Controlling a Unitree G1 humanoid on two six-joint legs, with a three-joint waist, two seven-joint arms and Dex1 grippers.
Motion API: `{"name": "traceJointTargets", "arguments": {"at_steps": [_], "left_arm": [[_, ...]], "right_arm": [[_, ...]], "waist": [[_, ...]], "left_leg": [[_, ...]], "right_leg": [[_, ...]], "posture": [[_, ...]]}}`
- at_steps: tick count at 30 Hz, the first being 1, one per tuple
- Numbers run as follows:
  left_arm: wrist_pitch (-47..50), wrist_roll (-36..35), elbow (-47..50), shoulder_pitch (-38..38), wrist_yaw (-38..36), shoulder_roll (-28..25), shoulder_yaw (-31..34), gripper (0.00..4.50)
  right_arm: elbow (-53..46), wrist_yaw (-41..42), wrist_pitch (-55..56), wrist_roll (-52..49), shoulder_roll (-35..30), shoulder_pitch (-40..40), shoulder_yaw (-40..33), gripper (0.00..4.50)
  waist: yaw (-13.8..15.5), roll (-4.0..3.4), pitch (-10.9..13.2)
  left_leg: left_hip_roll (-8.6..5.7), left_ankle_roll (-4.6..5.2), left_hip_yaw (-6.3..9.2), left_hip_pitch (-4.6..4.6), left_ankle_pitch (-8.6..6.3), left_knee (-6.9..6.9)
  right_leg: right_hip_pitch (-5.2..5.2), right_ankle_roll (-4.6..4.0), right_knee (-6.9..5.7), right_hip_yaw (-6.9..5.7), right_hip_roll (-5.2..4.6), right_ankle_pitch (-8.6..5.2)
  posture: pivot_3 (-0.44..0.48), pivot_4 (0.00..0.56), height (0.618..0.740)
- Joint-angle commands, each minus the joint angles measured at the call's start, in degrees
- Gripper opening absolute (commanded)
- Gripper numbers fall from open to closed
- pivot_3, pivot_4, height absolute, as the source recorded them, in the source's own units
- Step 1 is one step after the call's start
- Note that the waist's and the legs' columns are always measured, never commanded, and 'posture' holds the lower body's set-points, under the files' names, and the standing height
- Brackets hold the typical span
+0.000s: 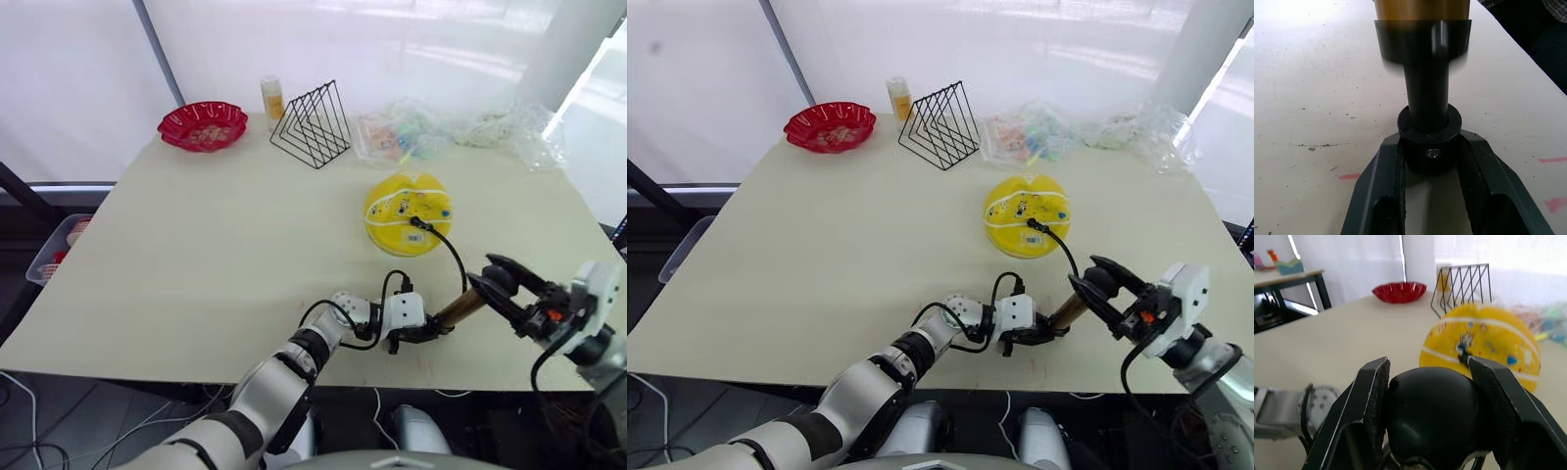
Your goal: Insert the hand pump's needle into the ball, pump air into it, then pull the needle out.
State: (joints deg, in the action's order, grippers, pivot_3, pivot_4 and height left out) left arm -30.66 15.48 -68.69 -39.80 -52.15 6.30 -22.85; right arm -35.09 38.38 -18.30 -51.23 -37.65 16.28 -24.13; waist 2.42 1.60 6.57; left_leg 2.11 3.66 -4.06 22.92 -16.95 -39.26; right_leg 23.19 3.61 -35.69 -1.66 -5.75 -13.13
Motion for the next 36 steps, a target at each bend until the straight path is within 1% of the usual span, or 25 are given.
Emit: {"name": "traceJointTargets", "arguments": {"at_steps": [1,6,10,13,16,17,18,20,25,29,30,32,34,36], "left_arm": [[3.14,5.15,-6.17,3.59,-2.44,-2.17,-4.1,1.02],[3.15,5.21,-6.25,3.43,-2.46,-2.19,-4.16,1.02],[3.11,5.25,-6.28,3.42,-2.58,-2.23,-4.2,1.02],[3.07,5.31,-6.3,3.46,-2.63,-2.25,-4.28,1.02],[3.09,5.3,-6.28,3.47,-2.63,-2.24,-4.26,1.02],[3.09,5.29,-6.27,3.49,-2.6,-2.24,-4.25,1.02],[3.09,5.28,-6.26,3.5,-2.55,-2.25,-4.23,1.02],[3.07,5.26,-6.23,3.53,-2.48,-2.31,-4.2,1.02],[3.08,5.25,-6.24,3.53,-2.21,-2.45,-4.13,1.02],[3.11,5.25,-6.2,3.56,-2.05,-2.46,-4.14,1.02],[3.15,5.22,-6.2,3.55,-2.06,-2.43,-4.13,1.02],[3.16,5.18,-6.19,3.52,-2.14,-2.4,-4.12,1.02],[3.15,5.19,-6.21,3.48,-2.2,-2.4,-4.12,1.02],[3.15,5.22,-6.22,3.44,-2.25,-2.37,-4.15,1.02]], "right_arm": [[-3.75,-5.4,-0.07,-8.85,-5.25,-5.32,-15.67,2.07],[-4.44,-7.77,-5.41,-17.24,-11.21,-6.24,-24.38,2.07],[-4.53,-9.84,-8.23,-21.2,-13.27,-6.81,-26.99,2.07],[-5.72,-9.26,-10.26,-19.28,-11.87,-3.76,-24.35,2.07],[-6.02,-8.91,-10.8,-15.3,-10.09,-1.35,-20.57,2.07],[-5.55,-8.34,-10.25,-11.97,-8.32,0.15,-16.93,2.07],[-4.94,-7.62,-9.48,-8.84,-6.51,1.46,-13.34,2.07],[-3.12,-6.31,-7.45,-2.56,-3.61,3.33,-6.77,2.07],[2.35,-3.65,-1.05,8.66,1.66,6.07,3.9,2.07],[6.92,-2.56,3.76,15.74,4.84,7.67,9.62,2.07],[7.88,-2.43,4.86,17.0,5.63,7.84,10.72,2.07],[7.87,-2.18,6.09,17.71,6.24,7.49,10.82,2.07],[5.81,-2.29,6.3,15.67,5.97,6.01,8.62,2.07],[1.89,-3.45,5.32,10.87,4.94,3.25,4.66,2.07]], "waist": [[0.0,-0.09,0.2],[0.23,-0.04,0.44],[0.14,0.18,0.59],[0.14,0.2,0.59],[0.05,0.3,0.54],[-0.01,0.43,0.47],[-0.11,0.76,0.25],[-0.29,1.13,-0.15],[-0.64,1.25,-0.53],[-0.77,1.19,-0.63],[-0.76,1.26,-0.7],[-0.77,1.19,-0.68],[-0.78,1.04,-0.66],[-0.73,0.89,-0.57]], "left_leg": [[-0.02,0.0,0.0,0.01,0.0,0.0],[-0.04,0.01,0.08,0.09,0.01,-0.02],[-0.05,0.01,0.04,0.09,0.01,-0.05],[-0.05,0.01,0.03,0.1,0.01,-0.05],[-0.06,0.02,0.04,0.09,0.0,-0.05],[-0.05,0.02,0.03,0.07,0.0,-0.05],[-0.04,0.02,0.03,0.03,0.0,-0.04],[0.04,0.01,0.07,-0.06,0.0,-0.01],[0.1,0.01,0.11,-0.35,0.0,0.0],[0.09,0.0,0.14,-0.33,-0.01,0.02],[0.09,0.0,0.14,-0.33,-0.01,0.04],[0.09,0.0,0.18,-0.31,-0.01,0.05],[0.08,0.0,0.18,-0.31,-0.01,0.05],[0.08,0.0,0.2,-0.3,-0.01,0.05]], "right_leg": [[0.0,0.01,0.0,0.03,-0.01,0.01],[0.01,0.01,0.03,0.07,0.14,0.0],[0.0,0.01,0.04,0.1,0.11,0.0],[0.0,0.01,0.04,0.12,0.09,0.0],[-0.02,0.02,0.05,0.11,0.09,0.0],[-0.03,0.02,0.05,0.11,0.09,0.0],[-0.05,0.02,0.04,0.11,0.1,0.0],[-0.1,0.0,0.05,0.1,0.21,-0.01],[-0.27,-0.01,0.04,0.07,0.18,-0.01],[-0.27,-0.01,0.05,0.03,0.13,-0.02],[-0.26,-0.02,0.05,0.02,0.13,-0.02],[-0.26,-0.04,0.06,-0.02,0.1,-0.04],[-0.26,-0.04,0.06,-0.02,-0.02,-0.04],[-0.26,-0.04,0.06,-0.06,-0.13,-0.04]], "posture": [[0.0,0.15,0.737],[0.0,0.15,0.737],[0.0,0.15,0.737],[0.0,0.15,0.737],[0.0,0.15,0.737],[0.0,0.15,0.737],[0.0,0.15,0.737],[0.0,0.15,0.737],[0.0,0.15,0.737],[0.0,0.15,0.737],[0.0,0.15,0.737],[0.0,0.15,0.737],[0.0,0.15,0.737],[0.0,0.15,0.737]]}}
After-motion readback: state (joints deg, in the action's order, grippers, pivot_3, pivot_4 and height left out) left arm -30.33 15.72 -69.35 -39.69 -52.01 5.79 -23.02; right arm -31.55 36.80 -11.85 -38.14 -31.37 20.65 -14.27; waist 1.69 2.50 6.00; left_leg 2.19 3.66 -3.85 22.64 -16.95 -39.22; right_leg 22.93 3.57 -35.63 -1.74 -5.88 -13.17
